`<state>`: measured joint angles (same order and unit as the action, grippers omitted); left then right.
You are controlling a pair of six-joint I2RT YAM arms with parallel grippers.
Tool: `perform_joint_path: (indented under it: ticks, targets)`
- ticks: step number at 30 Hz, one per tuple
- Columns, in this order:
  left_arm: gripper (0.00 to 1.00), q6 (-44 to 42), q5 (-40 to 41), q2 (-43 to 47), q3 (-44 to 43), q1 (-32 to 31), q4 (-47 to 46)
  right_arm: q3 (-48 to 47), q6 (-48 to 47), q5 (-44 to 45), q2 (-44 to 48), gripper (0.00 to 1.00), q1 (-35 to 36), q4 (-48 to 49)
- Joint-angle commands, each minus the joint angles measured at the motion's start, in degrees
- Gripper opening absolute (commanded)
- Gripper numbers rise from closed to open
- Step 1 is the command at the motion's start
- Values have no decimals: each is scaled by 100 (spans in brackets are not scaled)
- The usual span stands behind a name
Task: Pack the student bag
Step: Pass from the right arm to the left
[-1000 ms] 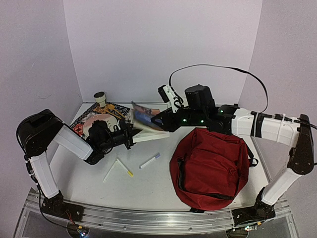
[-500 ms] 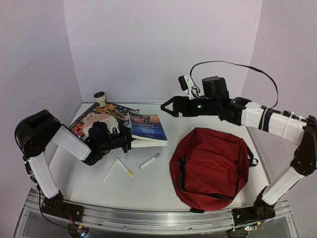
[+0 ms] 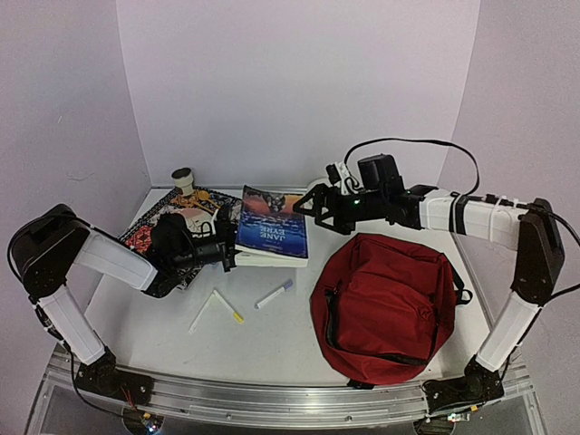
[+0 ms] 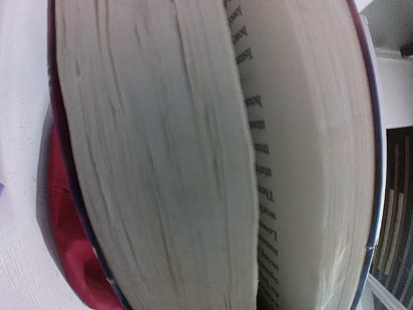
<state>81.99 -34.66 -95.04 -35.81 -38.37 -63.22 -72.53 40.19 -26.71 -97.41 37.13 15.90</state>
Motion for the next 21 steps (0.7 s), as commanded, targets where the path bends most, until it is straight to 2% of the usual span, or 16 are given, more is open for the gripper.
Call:
perform_joint_path:
  ticks: [1, 13, 17, 21]
  targets:
    - [0, -331, -441, 629, -323, -56, -1288, -441, 436, -554, -296, 94, -120, 408]
    - [0, -371, -766, 681, -513, -150, -1288, -704, 1027, -1320, -647, 84, -135, 1184]
    - [0, -396, -818, 757, -501, -155, -1289, -639, 1219, -1431, -678, 74, -144, 1439]
    - [0, -397, -883, 837, -443, -155, -1281, -521, 1471, -1595, -676, 54, -152, 1835]
